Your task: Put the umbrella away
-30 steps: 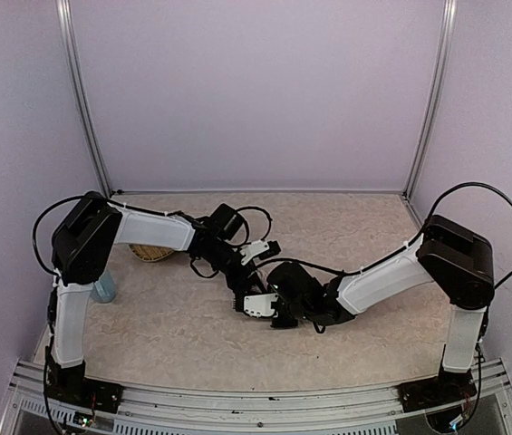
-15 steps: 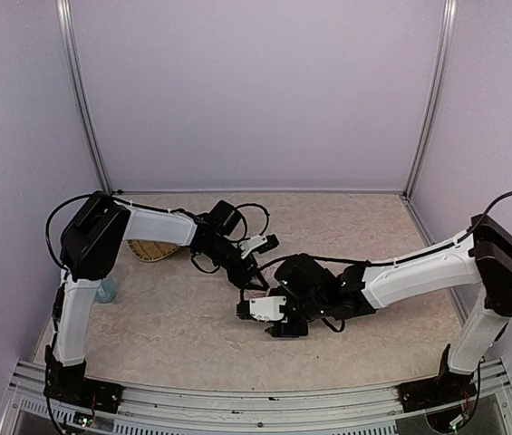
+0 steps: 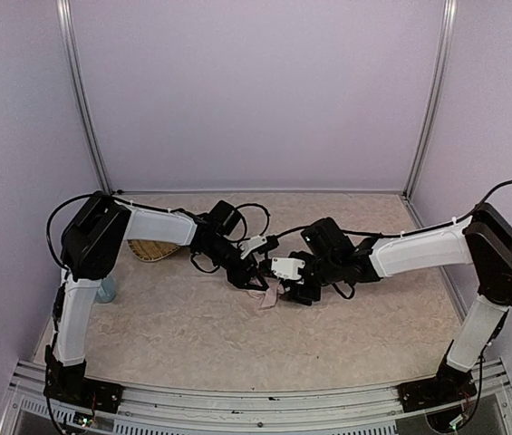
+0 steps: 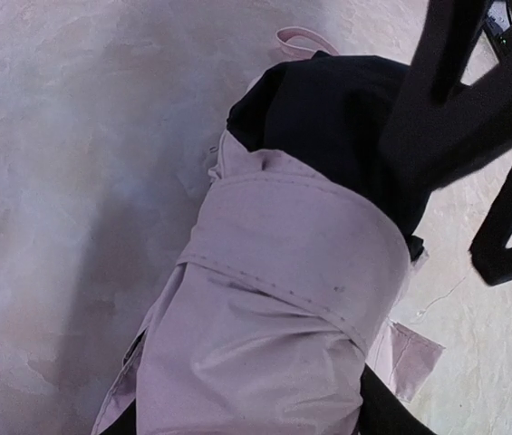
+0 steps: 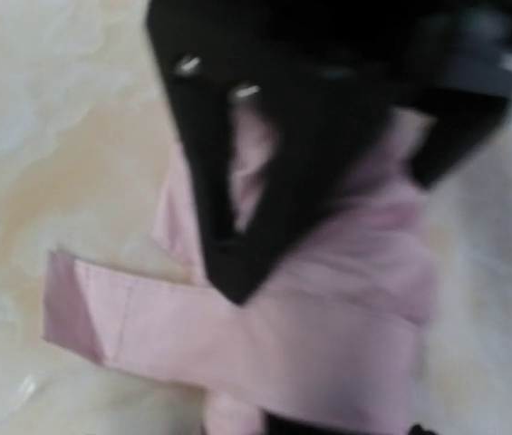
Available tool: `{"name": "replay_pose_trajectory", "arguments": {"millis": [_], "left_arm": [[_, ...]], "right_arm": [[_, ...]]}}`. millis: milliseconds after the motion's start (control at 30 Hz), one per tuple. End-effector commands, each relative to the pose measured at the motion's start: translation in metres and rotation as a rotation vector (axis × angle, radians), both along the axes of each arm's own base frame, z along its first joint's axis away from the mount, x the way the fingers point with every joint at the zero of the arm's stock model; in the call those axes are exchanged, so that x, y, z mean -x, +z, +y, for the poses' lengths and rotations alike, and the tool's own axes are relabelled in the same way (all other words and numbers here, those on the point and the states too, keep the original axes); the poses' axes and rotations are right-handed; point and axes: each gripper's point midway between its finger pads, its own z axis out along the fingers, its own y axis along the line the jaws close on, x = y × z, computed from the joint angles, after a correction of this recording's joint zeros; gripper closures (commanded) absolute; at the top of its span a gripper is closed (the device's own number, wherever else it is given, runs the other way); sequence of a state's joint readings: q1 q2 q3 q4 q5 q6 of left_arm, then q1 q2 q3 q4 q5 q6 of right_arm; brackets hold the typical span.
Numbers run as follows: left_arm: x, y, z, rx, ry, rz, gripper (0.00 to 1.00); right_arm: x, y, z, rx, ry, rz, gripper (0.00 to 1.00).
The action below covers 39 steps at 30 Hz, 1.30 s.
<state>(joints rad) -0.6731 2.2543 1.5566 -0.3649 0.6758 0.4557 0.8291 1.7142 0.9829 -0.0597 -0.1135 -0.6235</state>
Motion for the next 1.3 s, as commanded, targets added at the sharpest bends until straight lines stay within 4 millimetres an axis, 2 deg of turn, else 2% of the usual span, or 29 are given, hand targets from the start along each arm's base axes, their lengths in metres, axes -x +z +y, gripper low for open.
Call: {"name": "replay_pose_trajectory", "arguments": {"millis": [0, 167, 367, 467, 567, 633, 667, 867, 1067, 1200, 1267], "left_arm": [[0.025, -0.075, 0.041, -0.223, 0.023, 0.126, 0.49], [0.029, -0.074, 0.041, -0.219, 0.003, 0.133, 0.49], [0.033, -0.073, 0.04, -0.224, -0.021, 0.131, 0.49], [0.036, -0.074, 0.04, -0.229, -0.034, 0.133, 0.49], [0.037, -0.075, 0.041, -0.232, -0.035, 0.133, 0.49], [0.037, -0.075, 0.041, -0.232, -0.036, 0.136, 0.49], [0.037, -0.076, 0.041, -0.231, -0.039, 0.137, 0.49], [0.039, -0.075, 0.041, -0.23, -0.048, 0.139, 0.49], [0.045, -0.074, 0.039, -0.229, -0.073, 0.14, 0.49], [0.048, -0.073, 0.038, -0.226, -0.085, 0.144, 0.49], [0.049, -0.07, 0.037, -0.219, -0.091, 0.141, 0.49]], "right_arm": [[-0.009, -0.014, 0.011, 0.027, 0.062, -0.016, 0.26], [-0.025, -0.042, 0.005, 0.108, 0.022, -0.057, 0.21], [-0.044, -0.047, -0.003, 0.152, -0.023, -0.169, 0.22], [-0.048, -0.039, -0.005, 0.162, -0.033, -0.208, 0.22], [-0.045, -0.012, 0.0, 0.106, -0.015, -0.235, 0.21], [-0.039, -0.001, 0.003, 0.071, 0.017, -0.255, 0.2], [-0.037, -0.001, 0.002, 0.073, 0.034, -0.261, 0.2], [-0.036, -0.036, 0.003, 0.144, 0.067, -0.195, 0.21], [-0.041, -0.051, 0.012, 0.135, 0.096, -0.163, 0.23], [-0.037, -0.063, 0.016, 0.147, 0.113, -0.108, 0.33], [-0.035, -0.07, 0.012, 0.164, 0.107, -0.087, 0.43]]}}
